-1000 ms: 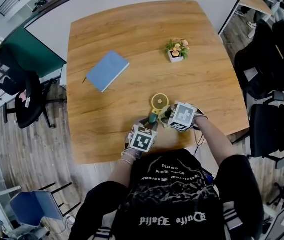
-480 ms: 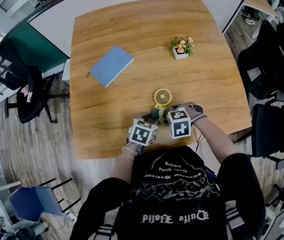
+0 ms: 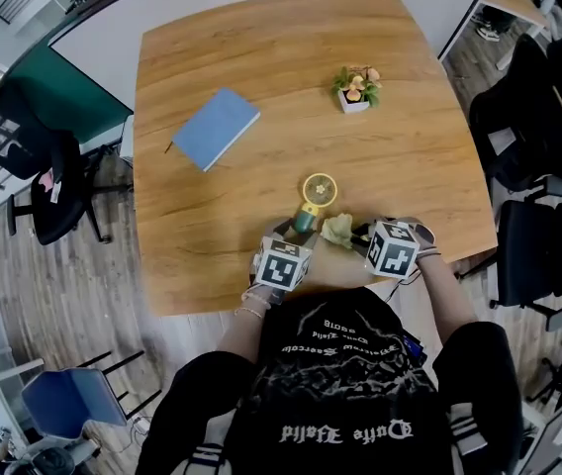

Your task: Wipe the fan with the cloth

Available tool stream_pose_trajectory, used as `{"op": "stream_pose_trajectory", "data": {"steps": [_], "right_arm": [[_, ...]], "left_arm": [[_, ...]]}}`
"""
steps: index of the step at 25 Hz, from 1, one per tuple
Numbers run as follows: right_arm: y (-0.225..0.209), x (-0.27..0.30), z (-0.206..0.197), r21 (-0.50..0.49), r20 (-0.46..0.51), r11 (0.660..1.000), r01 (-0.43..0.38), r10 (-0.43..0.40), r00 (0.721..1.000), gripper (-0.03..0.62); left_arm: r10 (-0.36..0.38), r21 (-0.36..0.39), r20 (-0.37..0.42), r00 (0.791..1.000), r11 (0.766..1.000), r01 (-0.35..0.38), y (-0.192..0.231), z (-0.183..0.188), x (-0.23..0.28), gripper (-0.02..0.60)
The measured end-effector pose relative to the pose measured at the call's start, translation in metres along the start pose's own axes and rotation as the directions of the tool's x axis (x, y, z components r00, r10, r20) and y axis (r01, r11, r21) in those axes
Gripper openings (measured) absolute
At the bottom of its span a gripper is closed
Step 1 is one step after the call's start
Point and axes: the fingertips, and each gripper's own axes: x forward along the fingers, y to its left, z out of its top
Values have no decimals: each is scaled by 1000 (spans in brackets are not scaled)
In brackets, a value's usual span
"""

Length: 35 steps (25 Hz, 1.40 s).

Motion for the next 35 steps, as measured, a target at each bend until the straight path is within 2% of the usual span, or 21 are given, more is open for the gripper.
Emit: {"op": "stream_pose_trajectory", "data": {"steps": [1, 2, 6, 8, 11, 13, 15, 16, 17, 20, 22, 23, 25, 28, 30, 31, 32, 34, 35], "right_arm": [[-2, -3, -5, 48, 18, 999, 17, -18, 1000, 34], [-3, -5, -11, 102, 40, 994, 33, -37, 999, 34], [2, -7, -28, 315, 120, 948, 56, -98, 988, 34], [5, -5, -30, 365, 144, 929, 65, -125, 982, 34], [11, -4, -27, 430, 192, 901, 58, -154, 969, 34], [10, -6, -26, 465, 214, 884, 54, -171, 962, 34], [7, -7, -27, 487, 229, 872, 52, -186, 956, 32], [5, -8, -28, 496, 236, 867, 52, -192, 952, 34], [3, -9, -27, 503, 244, 863, 53, -200, 949, 32], [-8, -18, -24, 529, 276, 847, 58, -237, 931, 34], [-18, -27, -19, 550, 309, 833, 63, -273, 911, 34], [-23, -33, -16, 563, 329, 824, 62, -293, 898, 34], [-33, -44, -7, 591, 374, 805, 46, -325, 869, 34], [-32, -60, 14, 608, 475, 793, -41, -322, 819, 34], [-22, -70, 36, 557, 560, 820, -131, -254, 788, 32], [-18, -73, 49, 518, 596, 839, -168, -213, 775, 32], [-15, -76, 62, 479, 622, 857, -191, -178, 763, 32], [-17, -76, 85, 426, 642, 882, -203, -137, 754, 32], [-19, -73, 92, 412, 634, 888, -202, -121, 764, 32]], "left_arm": [[-11, -10, 0, 1000, 1000, 11, -3, 3, -1, 281], [-14, -9, 4, 1000, 1000, 14, -6, 7, -1, 299], [56, 84, 44, 997, 995, -60, -5, 38, 9, 301], [95, 79, 25, 995, 992, -96, 2, 49, 20, 301], [124, 28, -80, 989, 992, -122, 10, 46, 36, 298], [148, 19, -125, 981, 989, -147, 13, 44, 40, 254], [167, 7, -131, 977, 986, -167, 16, 46, 41, 240], [167, -10, -126, 978, 986, -169, 18, 46, 41, 202], [157, -36, -121, 980, 986, -162, 20, 46, 41, 201], [75, -186, -75, 994, 979, -88, 21, 48, 35, 199], [-13, -308, 42, 999, 951, 25, 16, 62, 26, 199], [-61, -353, 128, 990, 930, 102, 13, 74, 19, 199], [-128, -419, 285, 950, 875, 244, 9, 97, 6, 199], [-165, -486, 407, 899, 794, 365, 9, 116, -9, 199], [-175, -505, 464, 868, 753, 422, 9, 124, -19, 199], [-173, -506, 484, 858, 745, 435, 10, 128, -22, 199], [-169, -499, 493, 853, 749, 437, 9, 130, -24, 199], [-160, -465, 494, 855, 782, 415, 7, 131, -26, 199], [-159, -448, 500, 851, 794, 412, 5, 132, -28, 199]]}}
